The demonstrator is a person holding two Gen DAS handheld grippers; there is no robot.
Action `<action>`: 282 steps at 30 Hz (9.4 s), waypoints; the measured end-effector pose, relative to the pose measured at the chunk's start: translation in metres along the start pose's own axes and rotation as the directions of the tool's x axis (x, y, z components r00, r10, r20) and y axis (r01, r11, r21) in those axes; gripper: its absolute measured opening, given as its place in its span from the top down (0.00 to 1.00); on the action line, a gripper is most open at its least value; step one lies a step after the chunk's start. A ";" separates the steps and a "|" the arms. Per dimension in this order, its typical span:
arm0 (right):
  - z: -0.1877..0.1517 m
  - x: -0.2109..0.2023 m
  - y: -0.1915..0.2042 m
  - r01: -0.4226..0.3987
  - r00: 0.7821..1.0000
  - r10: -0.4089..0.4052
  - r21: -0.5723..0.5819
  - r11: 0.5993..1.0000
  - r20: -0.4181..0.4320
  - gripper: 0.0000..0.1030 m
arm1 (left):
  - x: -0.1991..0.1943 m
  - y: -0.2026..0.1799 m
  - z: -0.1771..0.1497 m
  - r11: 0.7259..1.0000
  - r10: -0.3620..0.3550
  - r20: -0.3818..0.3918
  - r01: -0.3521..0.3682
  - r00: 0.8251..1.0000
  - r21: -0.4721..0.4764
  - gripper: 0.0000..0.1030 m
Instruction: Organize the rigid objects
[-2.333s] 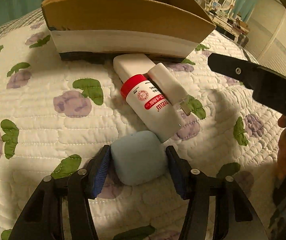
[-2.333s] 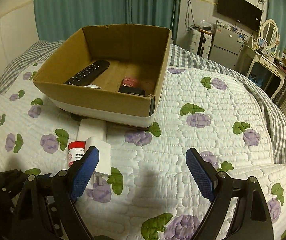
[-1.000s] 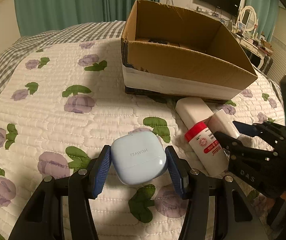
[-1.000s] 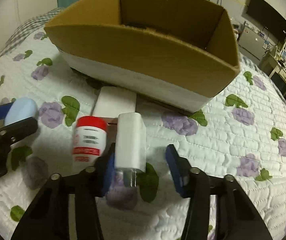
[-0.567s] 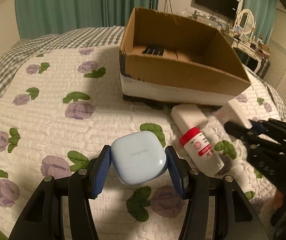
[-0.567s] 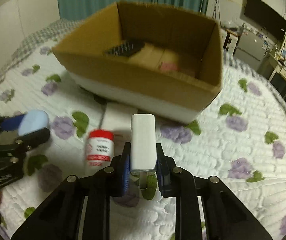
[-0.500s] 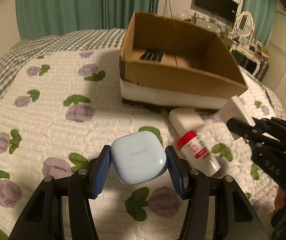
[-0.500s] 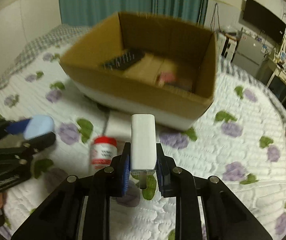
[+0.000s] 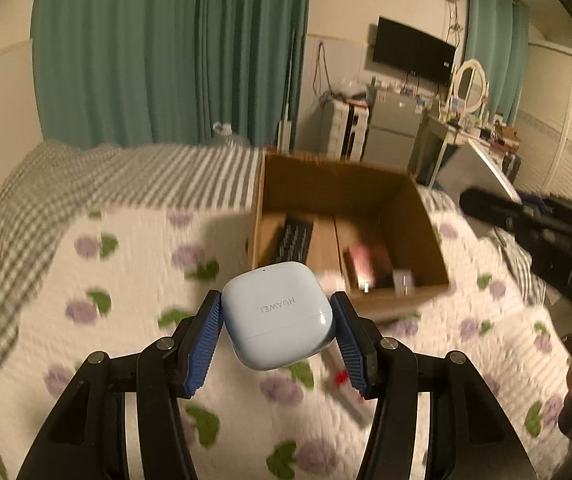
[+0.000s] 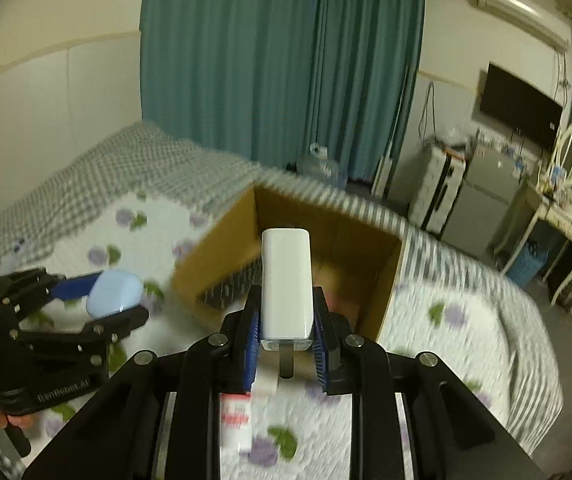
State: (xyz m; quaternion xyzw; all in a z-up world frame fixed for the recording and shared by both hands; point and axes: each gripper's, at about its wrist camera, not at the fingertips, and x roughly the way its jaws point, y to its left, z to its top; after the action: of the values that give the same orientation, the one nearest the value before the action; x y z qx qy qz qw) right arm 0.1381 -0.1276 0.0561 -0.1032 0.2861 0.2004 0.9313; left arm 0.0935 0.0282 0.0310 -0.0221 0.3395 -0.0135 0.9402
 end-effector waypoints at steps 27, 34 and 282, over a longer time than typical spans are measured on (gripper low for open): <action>0.025 0.118 -0.090 0.021 0.999 -0.016 0.175 0.984 -0.031 0.79 | 0.159 -0.067 0.062 0.984 -0.014 -0.042 0.021 0.999 0.178 0.42; 0.018 0.130 -0.086 0.034 0.998 -0.023 0.166 0.986 -0.063 0.79 | 0.140 -0.049 0.063 0.990 -0.026 -0.039 0.031 0.999 0.136 0.42; -0.087 -0.042 -0.032 0.192 0.946 -0.246 0.247 0.950 0.211 0.00 | -0.014 -0.016 -0.031 0.993 0.098 0.300 -0.112 0.949 0.029 0.27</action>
State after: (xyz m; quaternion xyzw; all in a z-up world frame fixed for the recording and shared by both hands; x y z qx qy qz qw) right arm 0.0774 -0.1964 0.0113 -0.0043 0.1793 0.0727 0.9811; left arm 0.0624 0.0113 0.0167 0.0157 0.1941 0.0322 0.9803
